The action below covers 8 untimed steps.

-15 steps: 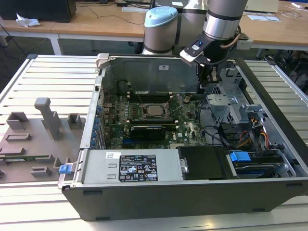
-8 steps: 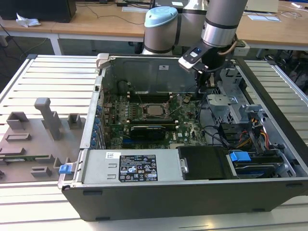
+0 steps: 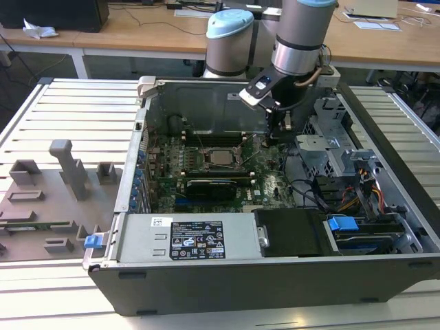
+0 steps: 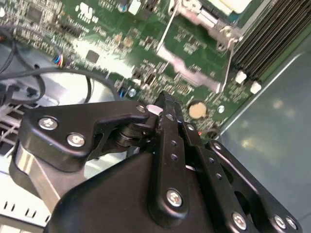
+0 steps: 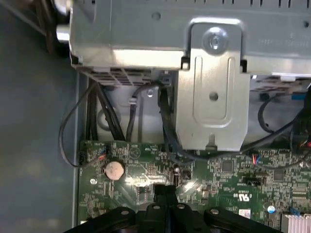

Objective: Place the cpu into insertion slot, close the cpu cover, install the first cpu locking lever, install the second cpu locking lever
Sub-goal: 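Close the cpu cover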

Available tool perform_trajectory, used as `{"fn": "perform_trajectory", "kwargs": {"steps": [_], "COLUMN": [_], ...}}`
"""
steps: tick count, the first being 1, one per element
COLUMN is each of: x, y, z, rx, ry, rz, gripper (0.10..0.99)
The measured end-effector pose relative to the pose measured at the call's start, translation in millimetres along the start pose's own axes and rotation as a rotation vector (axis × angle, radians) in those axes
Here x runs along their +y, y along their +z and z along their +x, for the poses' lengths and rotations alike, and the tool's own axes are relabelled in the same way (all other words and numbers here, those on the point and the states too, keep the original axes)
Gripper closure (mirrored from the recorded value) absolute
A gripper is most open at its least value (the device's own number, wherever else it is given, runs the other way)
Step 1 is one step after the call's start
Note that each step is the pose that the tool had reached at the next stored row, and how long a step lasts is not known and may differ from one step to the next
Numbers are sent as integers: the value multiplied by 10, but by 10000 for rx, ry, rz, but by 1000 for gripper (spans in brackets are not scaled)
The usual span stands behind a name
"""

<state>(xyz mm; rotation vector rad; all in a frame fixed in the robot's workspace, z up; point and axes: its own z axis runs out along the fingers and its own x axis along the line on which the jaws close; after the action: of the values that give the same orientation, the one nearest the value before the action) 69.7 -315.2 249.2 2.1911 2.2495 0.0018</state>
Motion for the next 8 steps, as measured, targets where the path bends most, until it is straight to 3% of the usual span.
{"fn": "perform_trajectory", "kwargs": {"steps": [2, 8], "x": [-79, -226], "y": [11, 13], "z": [2, 6], "rx": [-1, -1], "ry": [1, 0], "rz": [0, 0], "gripper": [980, 980]}}
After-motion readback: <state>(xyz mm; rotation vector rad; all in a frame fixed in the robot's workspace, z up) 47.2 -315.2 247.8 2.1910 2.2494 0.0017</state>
